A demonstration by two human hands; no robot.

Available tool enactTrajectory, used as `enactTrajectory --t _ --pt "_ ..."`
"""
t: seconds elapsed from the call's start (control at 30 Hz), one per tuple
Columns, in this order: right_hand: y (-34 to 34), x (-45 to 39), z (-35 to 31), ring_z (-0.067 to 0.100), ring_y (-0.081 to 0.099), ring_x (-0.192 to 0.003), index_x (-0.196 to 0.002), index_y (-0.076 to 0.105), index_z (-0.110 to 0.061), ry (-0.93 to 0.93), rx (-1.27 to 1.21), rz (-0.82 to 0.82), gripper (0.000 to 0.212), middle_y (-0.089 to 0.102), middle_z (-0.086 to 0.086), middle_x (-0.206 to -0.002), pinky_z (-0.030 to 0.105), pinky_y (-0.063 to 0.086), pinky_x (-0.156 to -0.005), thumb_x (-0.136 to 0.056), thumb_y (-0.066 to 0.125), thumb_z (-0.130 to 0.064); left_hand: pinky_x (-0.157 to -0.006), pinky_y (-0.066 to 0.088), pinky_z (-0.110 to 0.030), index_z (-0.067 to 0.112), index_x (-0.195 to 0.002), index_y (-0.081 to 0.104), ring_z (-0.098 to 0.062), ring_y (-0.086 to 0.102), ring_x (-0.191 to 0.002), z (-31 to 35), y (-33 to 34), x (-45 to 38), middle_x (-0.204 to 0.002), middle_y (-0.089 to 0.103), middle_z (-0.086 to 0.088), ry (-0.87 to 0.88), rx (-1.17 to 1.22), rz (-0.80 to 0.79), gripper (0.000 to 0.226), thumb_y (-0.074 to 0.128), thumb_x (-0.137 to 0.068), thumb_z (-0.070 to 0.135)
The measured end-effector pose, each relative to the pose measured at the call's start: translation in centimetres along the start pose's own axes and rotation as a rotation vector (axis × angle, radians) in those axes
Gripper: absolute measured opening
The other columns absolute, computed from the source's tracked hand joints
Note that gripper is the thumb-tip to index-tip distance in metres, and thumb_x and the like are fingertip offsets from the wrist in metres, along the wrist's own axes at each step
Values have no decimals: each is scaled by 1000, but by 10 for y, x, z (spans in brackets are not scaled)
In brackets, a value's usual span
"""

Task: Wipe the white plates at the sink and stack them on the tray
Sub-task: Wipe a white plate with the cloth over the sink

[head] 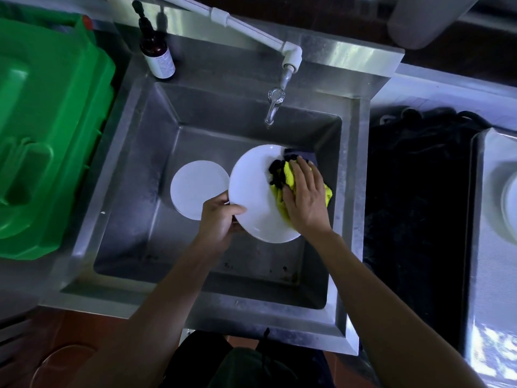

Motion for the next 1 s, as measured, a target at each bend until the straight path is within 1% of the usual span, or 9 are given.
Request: enactTrajectory --t 0.07,0.17,0.33,0.47,0.57,0.67,0.8,0.87,1.0 --pt "4 10 -3 34 27 -149 -152 38 -7 46 -18 -8 52 35 11 -160 53 22 -122 -105 46 -28 -74 61 -57 14 -93 79 -38 73 -92 -1 1 0 -102 76 -17 -2 25 32 32 65 -67 4" --pt "12 30 -14 36 30 -147 -151 39 -5 77 -65 -5 52 37 14 -158 53 24 -120 -104 46 -26 -66 61 -47 11 -92 77 -31 74 -86 0 4 0 -99 77 -14 -13 86 76 29 65 -66 3" --pt "25 53 -47 36 30 -147 -150 41 -3 146 -170 15 53 37 15 -158 51 23 -121 -103 43 -27 -70 62 -47 9 -102 76 -32 73 -87 -4 9 0 -101 76 -16 -17 144 105 29 61 -83 -7" --pt "32 58 -73 34 30 -148 -149 43 -4 142 -229 21 55 38 13 -158 49 23 -122 -104 38 -36 -64 57 -32 16 -100 80 -26 72 -82 -6 11 -1 -96 76 -9 -27 196 138 27 63 -86 0" --pt "35 63 -81 32 28 -149 -150 42 -5 126 -237 10 55 38 11 -159 48 24 -122 -107 36 -38 -69 59 -29 18 -93 82 -22 75 -89 -7 9 -3 -101 78 -8 -23 258 159 28 63 -89 -2" --pt "33 69 -71 32 27 -150 -151 41 -6 69 -179 -42 58 36 11 -160 49 24 -121 -106 31 -41 -68 60 -35 19 -91 83 -24 75 -85 -10 5 -2 -97 78 -7 -33 251 169 28 64 -87 -1" --pt "26 70 -46 34 26 -149 -152 39 -8 93 -136 -41 54 34 11 -161 51 24 -121 -105 37 -35 -78 61 -54 12 -110 77 -35 73 -94 -11 4 0 -110 75 -17 -24 219 119 30 62 -88 -1" --pt "22 68 -35 33 25 -150 -152 38 -9 159 -130 -15 53 33 10 -161 52 23 -121 -105 40 -32 -75 61 -54 10 -111 74 -34 74 -95 -7 4 1 -110 76 -14 -25 183 114 30 61 -88 -4" --pt "15 53 -13 30 17 -152 -155 33 -12 259 -152 38 53 28 7 -164 50 17 -124 -105 45 -27 -69 62 -50 8 -98 74 -32 73 -91 -2 3 1 -105 76 -12 -18 52 81 30 57 -84 -12"
Point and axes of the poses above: each hand's wrist, its own x-axis away from the middle knuckle, its own y-axis out of the palm, z = x × y, the point moved 2 cm from there along -x, towards the middle knuckle
